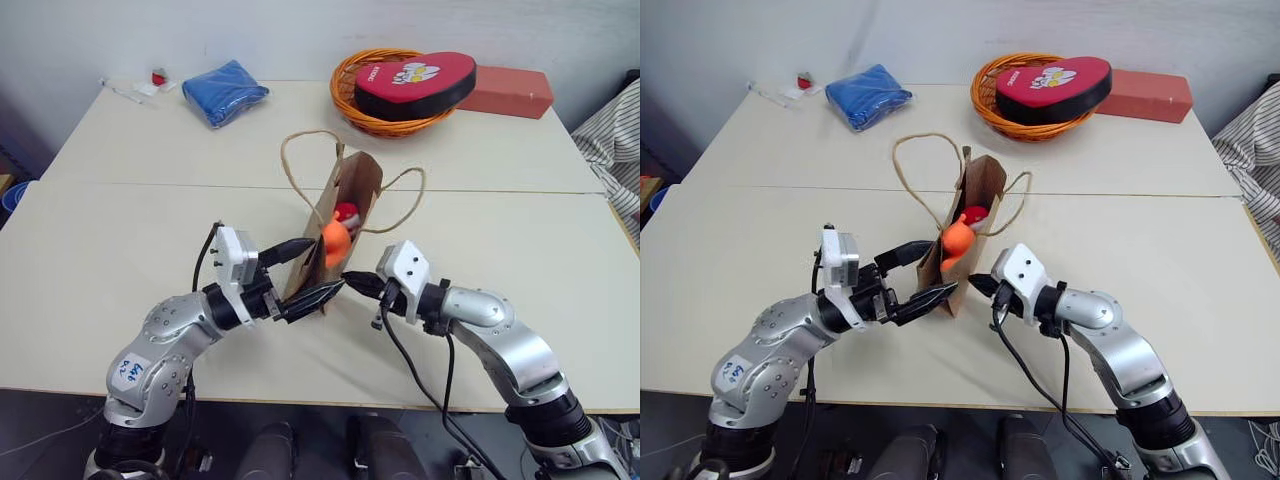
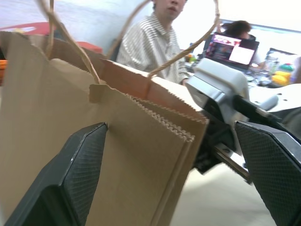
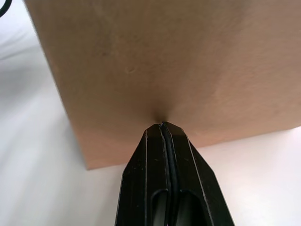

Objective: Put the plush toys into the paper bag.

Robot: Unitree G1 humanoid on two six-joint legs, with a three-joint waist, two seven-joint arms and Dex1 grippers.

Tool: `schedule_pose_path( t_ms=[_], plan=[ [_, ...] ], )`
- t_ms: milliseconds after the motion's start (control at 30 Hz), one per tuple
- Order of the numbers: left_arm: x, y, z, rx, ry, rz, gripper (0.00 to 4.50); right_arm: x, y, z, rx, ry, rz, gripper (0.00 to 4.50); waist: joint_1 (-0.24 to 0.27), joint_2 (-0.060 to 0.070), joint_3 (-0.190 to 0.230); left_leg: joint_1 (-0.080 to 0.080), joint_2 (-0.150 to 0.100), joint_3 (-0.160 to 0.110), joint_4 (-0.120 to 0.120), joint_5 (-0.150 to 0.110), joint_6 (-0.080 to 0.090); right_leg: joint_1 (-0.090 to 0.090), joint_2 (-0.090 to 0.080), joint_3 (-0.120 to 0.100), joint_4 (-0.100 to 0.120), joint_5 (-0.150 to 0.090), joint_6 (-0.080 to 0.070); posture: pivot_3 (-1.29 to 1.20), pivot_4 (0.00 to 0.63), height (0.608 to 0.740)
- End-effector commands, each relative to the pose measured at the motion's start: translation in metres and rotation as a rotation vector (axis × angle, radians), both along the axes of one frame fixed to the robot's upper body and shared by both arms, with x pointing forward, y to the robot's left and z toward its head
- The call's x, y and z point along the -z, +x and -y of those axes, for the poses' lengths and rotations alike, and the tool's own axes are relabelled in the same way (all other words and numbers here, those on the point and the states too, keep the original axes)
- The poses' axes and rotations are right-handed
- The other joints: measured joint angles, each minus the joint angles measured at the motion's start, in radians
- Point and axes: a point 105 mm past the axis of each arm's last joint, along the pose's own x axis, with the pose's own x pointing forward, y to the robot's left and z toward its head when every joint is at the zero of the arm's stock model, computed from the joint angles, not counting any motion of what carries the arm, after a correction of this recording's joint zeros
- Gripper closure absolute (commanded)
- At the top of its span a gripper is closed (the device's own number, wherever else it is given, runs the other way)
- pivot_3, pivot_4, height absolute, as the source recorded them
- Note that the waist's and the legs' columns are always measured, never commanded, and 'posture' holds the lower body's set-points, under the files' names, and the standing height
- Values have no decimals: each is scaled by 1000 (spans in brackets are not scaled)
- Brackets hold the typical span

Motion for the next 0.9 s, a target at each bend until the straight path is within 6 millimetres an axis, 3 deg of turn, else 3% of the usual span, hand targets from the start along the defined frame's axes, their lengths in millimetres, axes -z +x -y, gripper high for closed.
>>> schedule_pose_path(
  t_ms=[33,233,333,567,667,733,900],
  plan=[
    [-8,6,3,-64,7,76,0,-14,-6,-10,-38,26,31,4481,1,0,0,0,0,0,0,0,0,0,0,0,0,0,0,0,150,740],
    [3,11,4,-110,59,87,0,-16,-10,-13,-56,40,22,4481,2,0,0,0,0,0,0,0,0,0,0,0,0,0,0,0,150,740],
    [4,13,2,-120,54,86,593,-17,-9,-10,-48,43,30,4500,2,0,0,0,0,0,0,0,0,0,0,0,0,0,0,0,150,740],
    [-1,15,-13,-69,51,83,2828,-23,-18,-2,-74,68,57,4500,2,0,0,0,0,0,0,0,0,0,0,0,0,0,0,0,150,740],
    [-10,14,-29,42,56,98,3806,-26,-27,16,-70,60,90,4500,6,0,0,0,0,0,0,0,0,0,0,0,0,0,0,0,150,740],
    [-19,17,-44,167,59,70,4412,-31,-37,41,-51,57,108,4500,13,0,0,0,0,0,0,0,0,0,0,-1,0,0,0,0,150,740],
    [-32,16,-50,456,100,62,4461,-39,-72,98,-50,32,127,4500,13,0,0,0,-1,-1,0,0,1,3,-1,-2,-2,0,0,0,150,740]
  ],
)
